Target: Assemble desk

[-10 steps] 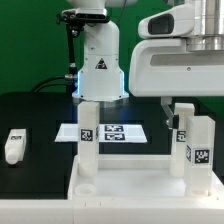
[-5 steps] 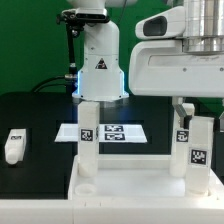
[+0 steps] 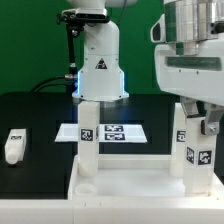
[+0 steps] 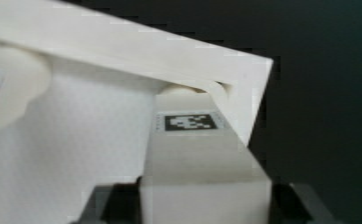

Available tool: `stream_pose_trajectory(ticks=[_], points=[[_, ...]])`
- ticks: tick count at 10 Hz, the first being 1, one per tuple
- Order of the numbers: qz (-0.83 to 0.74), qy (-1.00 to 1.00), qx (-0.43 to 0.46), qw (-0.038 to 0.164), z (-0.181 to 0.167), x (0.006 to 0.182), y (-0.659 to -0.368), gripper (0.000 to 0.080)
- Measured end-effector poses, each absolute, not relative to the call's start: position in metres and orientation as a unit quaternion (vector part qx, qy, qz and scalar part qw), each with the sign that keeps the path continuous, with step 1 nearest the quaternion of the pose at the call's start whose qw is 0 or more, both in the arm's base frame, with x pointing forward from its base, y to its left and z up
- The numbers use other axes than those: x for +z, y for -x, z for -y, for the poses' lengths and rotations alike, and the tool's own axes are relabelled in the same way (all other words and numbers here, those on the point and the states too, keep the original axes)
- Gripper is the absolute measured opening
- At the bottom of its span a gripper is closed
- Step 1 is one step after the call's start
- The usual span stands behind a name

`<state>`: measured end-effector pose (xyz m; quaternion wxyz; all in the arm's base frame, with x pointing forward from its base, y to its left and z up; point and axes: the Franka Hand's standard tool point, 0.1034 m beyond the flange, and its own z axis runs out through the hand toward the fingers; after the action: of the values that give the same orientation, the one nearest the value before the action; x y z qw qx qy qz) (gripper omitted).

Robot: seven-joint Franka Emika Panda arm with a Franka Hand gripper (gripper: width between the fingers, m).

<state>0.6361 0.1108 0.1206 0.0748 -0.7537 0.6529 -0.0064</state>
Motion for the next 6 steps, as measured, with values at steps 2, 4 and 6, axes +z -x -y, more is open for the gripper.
stream_pose_trajectory(ticks=[2,4,6], points=[[-0.678,0.732,-0.005,0.074,-0.111,0.1205,-0.6363,0.0284],[-0.667,0.741,-0.006,0.074,-0.1111,0.1203,-0.6362,0.0524],[-0.491,0.868,-0.025,0.071,-0.1126,0.1199,-0.6371,0.0625]])
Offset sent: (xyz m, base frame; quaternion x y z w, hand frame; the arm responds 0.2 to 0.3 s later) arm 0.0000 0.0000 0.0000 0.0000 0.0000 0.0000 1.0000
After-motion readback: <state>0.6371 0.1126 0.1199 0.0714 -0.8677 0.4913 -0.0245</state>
